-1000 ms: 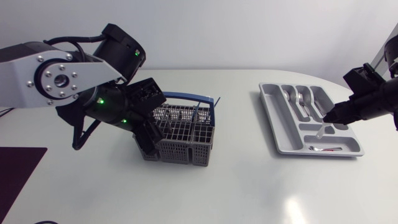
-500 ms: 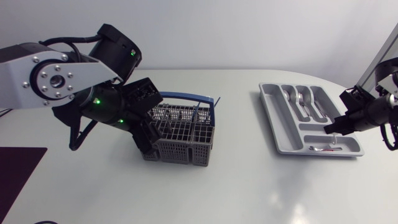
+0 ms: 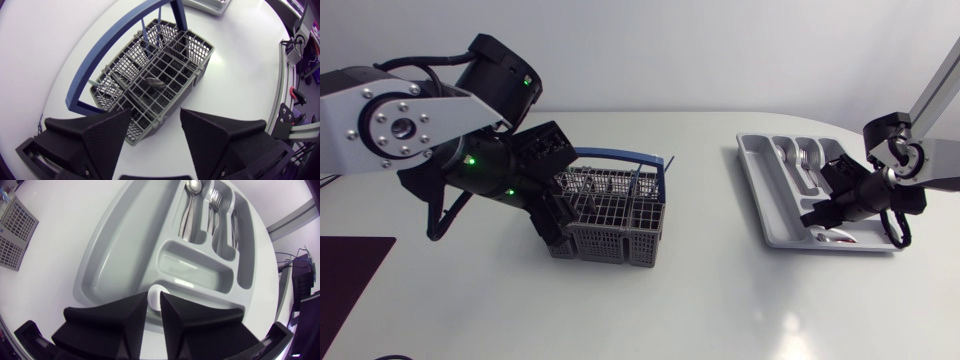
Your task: Unload the cutlery basket into the drawer organizer.
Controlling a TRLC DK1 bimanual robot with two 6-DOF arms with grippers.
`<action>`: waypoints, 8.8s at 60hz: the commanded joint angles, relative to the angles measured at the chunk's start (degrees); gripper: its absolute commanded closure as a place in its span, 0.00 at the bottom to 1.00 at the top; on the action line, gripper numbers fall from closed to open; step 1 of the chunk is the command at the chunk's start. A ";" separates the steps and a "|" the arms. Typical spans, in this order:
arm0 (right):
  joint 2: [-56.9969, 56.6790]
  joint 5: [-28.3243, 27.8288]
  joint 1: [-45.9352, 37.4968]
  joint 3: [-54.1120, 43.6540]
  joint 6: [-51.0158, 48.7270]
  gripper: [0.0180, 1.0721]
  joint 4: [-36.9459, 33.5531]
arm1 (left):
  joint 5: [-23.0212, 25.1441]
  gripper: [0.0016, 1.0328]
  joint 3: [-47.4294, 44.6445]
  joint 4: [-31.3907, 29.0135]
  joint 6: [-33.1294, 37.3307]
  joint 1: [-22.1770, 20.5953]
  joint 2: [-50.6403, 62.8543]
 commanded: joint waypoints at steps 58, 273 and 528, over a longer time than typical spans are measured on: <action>-22.68 -10.31 33.32 4.84 15.40 0.39 -11.05 | 4.42 0.33 -9.06 1.63 6.17 5.45 -7.40; 4.66 -1.43 61.18 24.09 40.19 0.94 2.93 | 16.28 0.22 -22.16 17.18 14.96 10.54 -9.07; -23.20 3.05 16.98 -9.31 8.55 0.39 9.34 | 11.98 0.79 -28.49 22.10 7.23 16.87 -13.20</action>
